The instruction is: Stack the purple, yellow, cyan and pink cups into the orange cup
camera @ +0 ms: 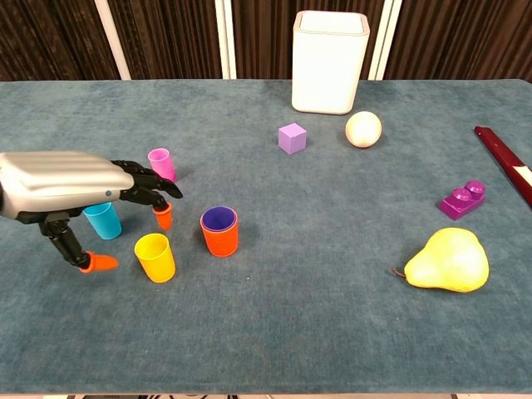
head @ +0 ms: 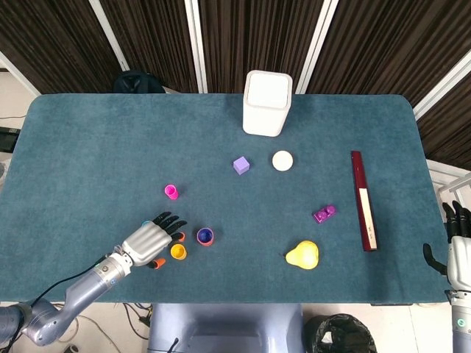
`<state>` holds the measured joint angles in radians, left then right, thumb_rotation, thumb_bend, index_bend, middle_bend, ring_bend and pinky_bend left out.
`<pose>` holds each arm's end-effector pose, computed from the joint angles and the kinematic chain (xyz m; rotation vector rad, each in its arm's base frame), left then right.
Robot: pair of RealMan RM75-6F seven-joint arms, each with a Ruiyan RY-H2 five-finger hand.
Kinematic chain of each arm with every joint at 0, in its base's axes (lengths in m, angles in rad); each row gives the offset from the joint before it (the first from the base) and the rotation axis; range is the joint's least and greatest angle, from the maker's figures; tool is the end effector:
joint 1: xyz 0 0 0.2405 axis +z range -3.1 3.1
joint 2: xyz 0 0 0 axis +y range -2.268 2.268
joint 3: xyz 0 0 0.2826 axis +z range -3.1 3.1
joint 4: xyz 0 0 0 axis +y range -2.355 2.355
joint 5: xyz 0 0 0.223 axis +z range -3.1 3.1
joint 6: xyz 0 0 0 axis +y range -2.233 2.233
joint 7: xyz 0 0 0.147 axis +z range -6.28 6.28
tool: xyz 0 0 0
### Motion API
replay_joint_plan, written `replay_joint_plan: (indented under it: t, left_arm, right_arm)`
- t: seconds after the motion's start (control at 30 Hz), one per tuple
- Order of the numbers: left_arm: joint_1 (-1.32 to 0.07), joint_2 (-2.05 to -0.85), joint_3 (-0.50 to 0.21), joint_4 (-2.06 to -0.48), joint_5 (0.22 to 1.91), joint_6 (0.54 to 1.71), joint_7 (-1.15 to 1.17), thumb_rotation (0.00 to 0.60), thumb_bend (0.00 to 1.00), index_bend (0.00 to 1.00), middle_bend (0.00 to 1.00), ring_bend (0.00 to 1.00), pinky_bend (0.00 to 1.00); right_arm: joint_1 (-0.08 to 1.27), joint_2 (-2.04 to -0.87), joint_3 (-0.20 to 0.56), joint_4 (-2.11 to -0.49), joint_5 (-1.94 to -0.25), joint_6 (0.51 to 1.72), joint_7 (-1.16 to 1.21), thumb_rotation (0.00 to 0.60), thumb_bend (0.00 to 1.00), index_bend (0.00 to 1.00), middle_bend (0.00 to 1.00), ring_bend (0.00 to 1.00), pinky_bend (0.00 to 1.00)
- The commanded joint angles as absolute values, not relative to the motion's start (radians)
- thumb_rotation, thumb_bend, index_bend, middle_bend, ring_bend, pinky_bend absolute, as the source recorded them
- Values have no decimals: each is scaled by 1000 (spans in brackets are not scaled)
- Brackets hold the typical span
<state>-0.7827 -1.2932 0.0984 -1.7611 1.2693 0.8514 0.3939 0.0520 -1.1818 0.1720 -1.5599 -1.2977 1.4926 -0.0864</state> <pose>-0.1855 0.2883 -0.0063 -2.3140 -0.8032 -0.6488 -0.3689 -0.1985 0.1726 1.1361 -0.8714 0.8061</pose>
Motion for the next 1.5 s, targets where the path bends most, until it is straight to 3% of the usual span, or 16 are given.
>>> replay_joint_plan:
  t: [0.03,0.4,0.73,1.07,1.5]
  left_arm:
    - [-784,-1305,93,-1753,1265,847,401,600,271,302,63,0,0]
    - [-785,-1328,85,-1749,1260,843,426,600,309,413,77,0,0]
    - [-775,-1324,75,-1754,1252,860,436,600,335,431,82,0,0]
    - [-796,-1272,-9,-1858,1309,921,419,600,333,421,87,0,0]
    - [-858,-1325,-78,-1834,1225,869,442,600,333,423,88,0,0]
  right_arm:
    - [52,-1181,172,-1560,-1296,1491,-86,600,419,36,0,35,24]
    - [50,-1179,177,-1560,-1291,1495,-79,600,419,36,0,35,24]
    - [51,-1181,178,-1557,-1289,1493,-80,600,420,36,0,35,24]
    - [53,-1186,177,-1553,-1284,1488,-89,600,419,37,0,35,24]
    - [49,-1184,184,-1553,-1277,1498,-90,600,419,36,0,35,24]
